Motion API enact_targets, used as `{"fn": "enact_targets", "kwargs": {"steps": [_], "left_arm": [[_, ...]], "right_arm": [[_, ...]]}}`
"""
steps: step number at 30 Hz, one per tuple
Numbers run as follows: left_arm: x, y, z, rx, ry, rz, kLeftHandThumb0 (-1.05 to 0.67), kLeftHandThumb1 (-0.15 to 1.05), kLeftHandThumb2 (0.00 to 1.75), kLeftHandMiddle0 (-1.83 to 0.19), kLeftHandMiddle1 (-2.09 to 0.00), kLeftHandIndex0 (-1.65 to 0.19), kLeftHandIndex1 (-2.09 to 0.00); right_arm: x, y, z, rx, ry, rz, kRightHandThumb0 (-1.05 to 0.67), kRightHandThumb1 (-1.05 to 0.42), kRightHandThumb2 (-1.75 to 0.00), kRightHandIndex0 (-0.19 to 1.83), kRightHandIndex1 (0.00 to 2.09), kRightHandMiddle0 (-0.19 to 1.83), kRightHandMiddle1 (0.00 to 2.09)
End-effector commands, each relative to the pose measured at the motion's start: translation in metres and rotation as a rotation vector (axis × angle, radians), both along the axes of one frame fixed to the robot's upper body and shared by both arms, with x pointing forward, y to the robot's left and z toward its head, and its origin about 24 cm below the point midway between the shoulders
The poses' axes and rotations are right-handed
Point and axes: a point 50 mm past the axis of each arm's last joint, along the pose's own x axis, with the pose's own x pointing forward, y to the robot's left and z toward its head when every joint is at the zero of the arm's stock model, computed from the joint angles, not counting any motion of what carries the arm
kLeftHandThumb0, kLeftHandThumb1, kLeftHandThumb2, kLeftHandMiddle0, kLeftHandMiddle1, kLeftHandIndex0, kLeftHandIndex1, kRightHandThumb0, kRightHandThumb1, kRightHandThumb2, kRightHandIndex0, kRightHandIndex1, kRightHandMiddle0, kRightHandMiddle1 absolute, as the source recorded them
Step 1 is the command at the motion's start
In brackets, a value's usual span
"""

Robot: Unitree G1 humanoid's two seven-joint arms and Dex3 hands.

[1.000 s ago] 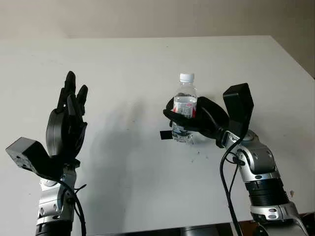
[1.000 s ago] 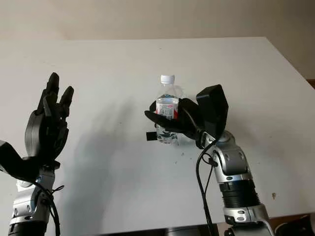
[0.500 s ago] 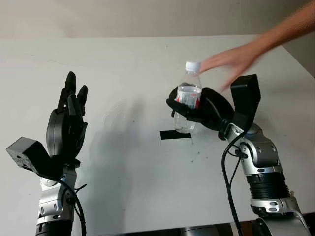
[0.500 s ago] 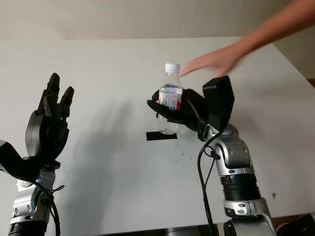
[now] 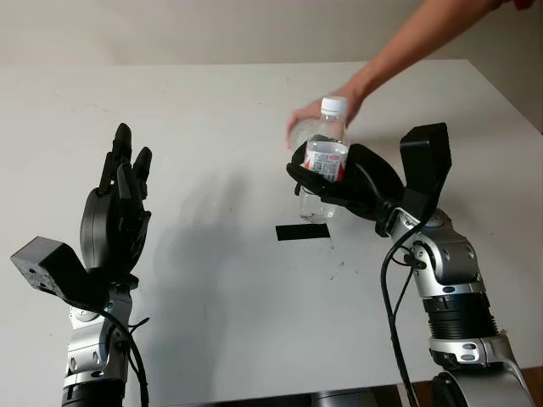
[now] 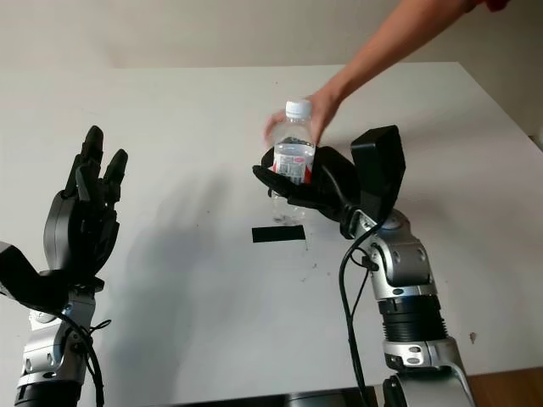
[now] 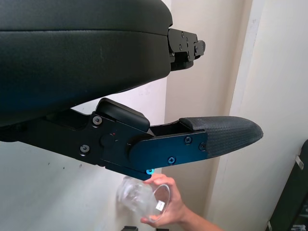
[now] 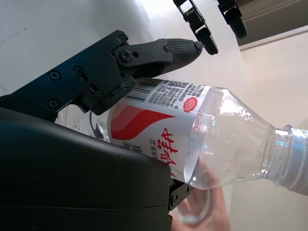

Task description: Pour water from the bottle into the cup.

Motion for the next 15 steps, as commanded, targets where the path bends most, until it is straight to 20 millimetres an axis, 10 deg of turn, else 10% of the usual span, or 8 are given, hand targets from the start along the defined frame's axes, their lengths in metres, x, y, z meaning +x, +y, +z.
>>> {"fn": "enact_targets", "kwargs": {"steps": [1,15], "left_arm": [[0.001,-0.001,0.005,-0.003,-0.026,-0.005,-0.86,1.05,0.59,0.19,-0.43,0.0,0.0],[0.0,-0.001,0.006,0.002,-0.024,0.004,-0.86,1.05,0.59,0.19,-0.44,-0.01,0.0]], "right_arm": [[0.002,0.003,0.008,0.009,-0.034,0.008,-0.27,-1.05,-0.56,1.83,2.09,1.83,2.09],[0.0,0.009,-0.007,-0.001,-0.006,0.021,-0.27,-1.05,-0.57,1.83,2.09,1.83,2.09]]}}
